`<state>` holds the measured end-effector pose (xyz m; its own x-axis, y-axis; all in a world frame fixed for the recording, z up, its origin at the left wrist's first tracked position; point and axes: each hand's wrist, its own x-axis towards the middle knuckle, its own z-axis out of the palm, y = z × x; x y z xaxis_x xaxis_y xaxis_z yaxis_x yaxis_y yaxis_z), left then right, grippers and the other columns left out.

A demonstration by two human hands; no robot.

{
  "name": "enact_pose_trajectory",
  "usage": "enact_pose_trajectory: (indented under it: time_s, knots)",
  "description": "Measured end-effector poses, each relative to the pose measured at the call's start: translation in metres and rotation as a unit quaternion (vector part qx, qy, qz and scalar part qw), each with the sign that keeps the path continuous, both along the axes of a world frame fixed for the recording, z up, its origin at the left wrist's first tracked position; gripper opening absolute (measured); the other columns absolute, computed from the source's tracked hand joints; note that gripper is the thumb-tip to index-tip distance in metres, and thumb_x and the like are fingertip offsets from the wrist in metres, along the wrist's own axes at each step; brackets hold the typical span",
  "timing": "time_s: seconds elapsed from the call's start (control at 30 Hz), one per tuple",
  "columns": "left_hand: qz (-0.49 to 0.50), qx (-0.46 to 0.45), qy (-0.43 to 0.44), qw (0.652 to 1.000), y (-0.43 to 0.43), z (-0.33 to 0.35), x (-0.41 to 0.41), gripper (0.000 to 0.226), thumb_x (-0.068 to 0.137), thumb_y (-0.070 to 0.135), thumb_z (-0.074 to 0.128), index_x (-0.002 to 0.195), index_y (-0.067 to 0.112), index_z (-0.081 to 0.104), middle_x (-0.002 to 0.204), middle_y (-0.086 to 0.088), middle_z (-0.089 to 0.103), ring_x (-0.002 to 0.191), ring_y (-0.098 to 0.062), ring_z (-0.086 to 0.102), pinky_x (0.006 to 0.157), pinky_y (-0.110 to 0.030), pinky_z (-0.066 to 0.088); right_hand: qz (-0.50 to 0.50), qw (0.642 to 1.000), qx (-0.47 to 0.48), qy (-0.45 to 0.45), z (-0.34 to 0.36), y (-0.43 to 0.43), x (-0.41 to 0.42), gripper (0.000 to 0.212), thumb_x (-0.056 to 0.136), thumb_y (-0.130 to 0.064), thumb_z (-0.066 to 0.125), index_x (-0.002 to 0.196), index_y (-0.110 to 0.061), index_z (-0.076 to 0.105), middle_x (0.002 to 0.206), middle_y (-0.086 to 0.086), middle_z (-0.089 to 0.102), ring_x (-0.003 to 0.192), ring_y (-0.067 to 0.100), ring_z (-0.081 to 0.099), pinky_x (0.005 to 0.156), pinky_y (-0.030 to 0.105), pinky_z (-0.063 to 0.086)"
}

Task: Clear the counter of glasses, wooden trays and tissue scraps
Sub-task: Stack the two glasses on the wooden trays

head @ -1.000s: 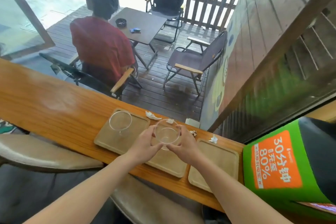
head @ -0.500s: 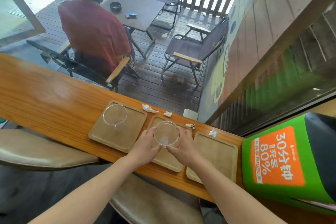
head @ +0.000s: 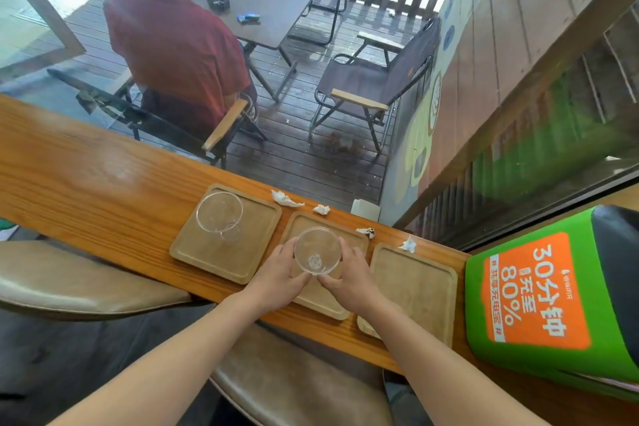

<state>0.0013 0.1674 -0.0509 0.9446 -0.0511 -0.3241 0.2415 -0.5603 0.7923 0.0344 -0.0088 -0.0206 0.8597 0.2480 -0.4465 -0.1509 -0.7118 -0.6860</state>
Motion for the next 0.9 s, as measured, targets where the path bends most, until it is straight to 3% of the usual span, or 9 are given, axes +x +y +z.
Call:
enact_pose_trajectory:
  time_s: [0.13,0.3,0.43,0.53,0.63,0.77,0.9]
  knots:
    - [-0.003,0.002,0.003,1.000,0.000,0.000,0.002,0.069,0.079,0.053,0.064,0.138,0.053,0.028,0.116,0.033,0.041,0.092,-0.010,0.056,0.085,-0.029,0.053,0.000,1.000,-0.006,0.004,-0.002,0.000,0.001,0.085,0.083,-0.035,0.076,0.151,-0.029,0.026,0.146,0.001,0.038,0.133,0.020,0.041,0.105,0.035,0.037]
    - [-0.004,0.008,0.012,1.000,0.000,-0.001,0.002,0.068,0.085,0.041,0.069,0.143,0.041,0.033,0.129,0.013,0.049,0.113,-0.011,0.053,0.094,-0.037,0.054,0.004,0.999,-0.013,0.029,-0.005,0.000,0.002,0.095,0.082,-0.040,0.076,0.155,-0.020,0.019,0.153,0.006,0.035,0.139,0.023,0.037,0.112,0.042,0.038]
    - [-0.006,0.018,0.014,1.000,0.000,0.000,0.002,0.070,0.086,0.040,0.069,0.145,0.036,0.034,0.132,0.009,0.050,0.117,-0.010,0.052,0.096,-0.040,0.053,0.003,0.999,-0.021,0.039,-0.005,-0.002,0.003,0.098,0.081,-0.039,0.078,0.156,-0.016,0.018,0.155,0.007,0.033,0.141,0.025,0.035,0.114,0.042,0.036]
    - [-0.011,0.029,0.016,0.999,0.003,0.000,0.001,0.069,0.086,0.039,0.070,0.145,0.034,0.035,0.133,0.009,0.049,0.119,-0.010,0.050,0.096,-0.040,0.053,0.005,0.999,-0.031,0.042,-0.004,-0.004,0.005,0.100,0.081,-0.029,0.079,0.157,-0.015,0.015,0.155,0.007,0.032,0.139,0.026,0.038,0.113,0.040,0.038]
    - [-0.008,0.052,0.030,0.998,0.008,0.000,-0.001,0.066,0.085,0.036,0.069,0.143,0.032,0.036,0.135,0.008,0.047,0.109,-0.014,0.055,0.094,-0.036,0.053,0.001,0.998,-0.042,0.047,0.001,-0.010,0.006,0.099,0.083,-0.011,0.073,0.158,-0.016,0.008,0.155,0.008,0.027,0.131,0.032,0.047,0.106,0.044,0.046]
    - [-0.002,0.088,0.043,0.995,0.016,0.006,-0.001,0.063,0.086,0.034,0.069,0.141,0.029,0.038,0.134,0.006,0.049,0.108,-0.008,0.052,0.091,-0.028,0.050,-0.033,0.998,-0.060,-0.006,0.013,-0.017,0.008,0.083,0.086,-0.007,0.067,0.155,-0.016,0.023,0.153,0.008,0.031,0.134,0.029,0.042,0.107,0.043,0.045]
    - [0.016,0.104,0.026,0.994,0.021,0.023,0.002,0.058,0.087,0.032,0.068,0.138,0.025,0.042,0.130,0.004,0.053,0.109,-0.009,0.051,0.091,-0.028,0.049,-0.062,0.993,-0.051,-0.090,0.033,-0.016,0.014,0.061,0.091,-0.018,0.066,0.146,-0.014,0.041,0.139,0.003,0.045,0.127,0.020,0.047,0.102,0.032,0.044]
